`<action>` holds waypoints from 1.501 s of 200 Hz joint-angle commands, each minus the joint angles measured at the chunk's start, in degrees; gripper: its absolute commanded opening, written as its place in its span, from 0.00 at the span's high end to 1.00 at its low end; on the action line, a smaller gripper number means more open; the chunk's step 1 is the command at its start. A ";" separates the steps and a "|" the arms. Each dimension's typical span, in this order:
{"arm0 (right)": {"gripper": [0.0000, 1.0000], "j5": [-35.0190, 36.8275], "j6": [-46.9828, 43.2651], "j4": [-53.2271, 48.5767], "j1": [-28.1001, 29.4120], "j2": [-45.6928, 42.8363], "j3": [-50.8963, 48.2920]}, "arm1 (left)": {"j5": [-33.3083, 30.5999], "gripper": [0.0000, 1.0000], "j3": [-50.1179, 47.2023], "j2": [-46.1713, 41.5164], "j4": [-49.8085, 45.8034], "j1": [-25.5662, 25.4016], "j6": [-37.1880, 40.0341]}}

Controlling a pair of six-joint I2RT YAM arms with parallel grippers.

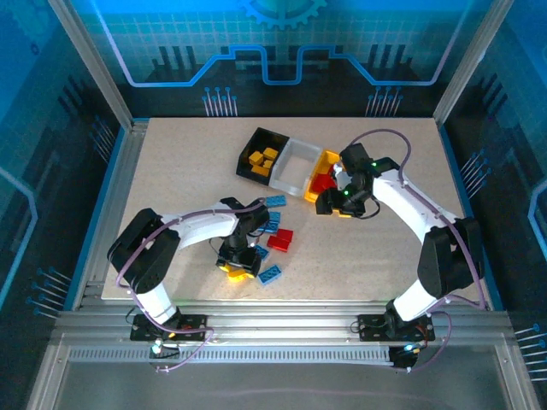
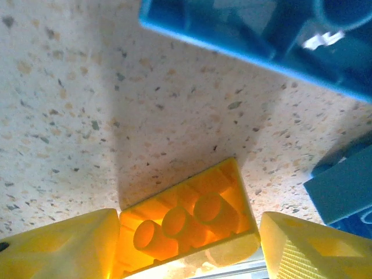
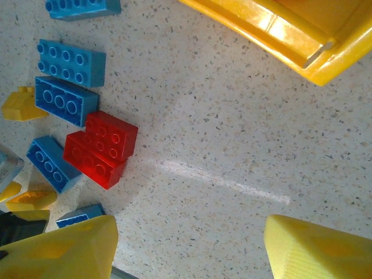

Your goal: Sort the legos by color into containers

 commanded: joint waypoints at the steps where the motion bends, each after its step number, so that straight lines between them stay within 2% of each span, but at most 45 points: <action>1: 0.31 -1.45 -0.75 0.68 -0.83 0.01 -1.14 | -0.55 0.35 -1.34 0.92 -1.95 -0.59 -3.02; 23: 0.31 -1.46 -0.86 0.68 -0.79 -0.24 -1.11 | -0.69 0.43 -1.97 1.33 -1.72 -0.70 -3.88; 41: 0.31 -1.50 -0.74 0.59 -0.79 -0.34 -0.98 | -0.75 0.55 -2.25 1.47 -1.42 -0.72 -4.47; 79: 0.31 -1.68 -0.50 0.51 -0.71 -0.69 -1.24 | -0.24 0.61 -2.27 1.27 -0.73 -0.72 -5.84; 115: 0.31 -1.53 -0.53 0.42 -0.61 -0.69 -1.07 | 0.17 0.76 -1.62 0.73 -0.35 -0.73 -6.77; 166: 0.31 -0.94 -1.50 -0.53 -0.68 -0.08 0.72 | -0.91 0.82 3.51 -0.14 -2.98 0.21 -6.83; 192: 0.31 -0.84 -2.05 -1.07 -1.18 -0.26 1.49 | -1.04 0.82 9.08 -2.60 -5.41 4.11 -5.80; 233: 0.31 -1.69 -1.71 -1.87 -1.83 -1.73 0.81 | 2.10 0.80 21.59 -4.39 -2.90 16.34 -5.46; 263: 0.31 -2.07 -0.43 -2.14 -1.79 -3.68 -0.48 | 3.86 0.79 32.38 0.87 3.11 21.60 -8.49; 300: 0.31 -2.51 1.64 -2.77 -1.45 -6.32 -2.00 | 3.79 0.79 45.62 12.62 10.93 23.66 -12.14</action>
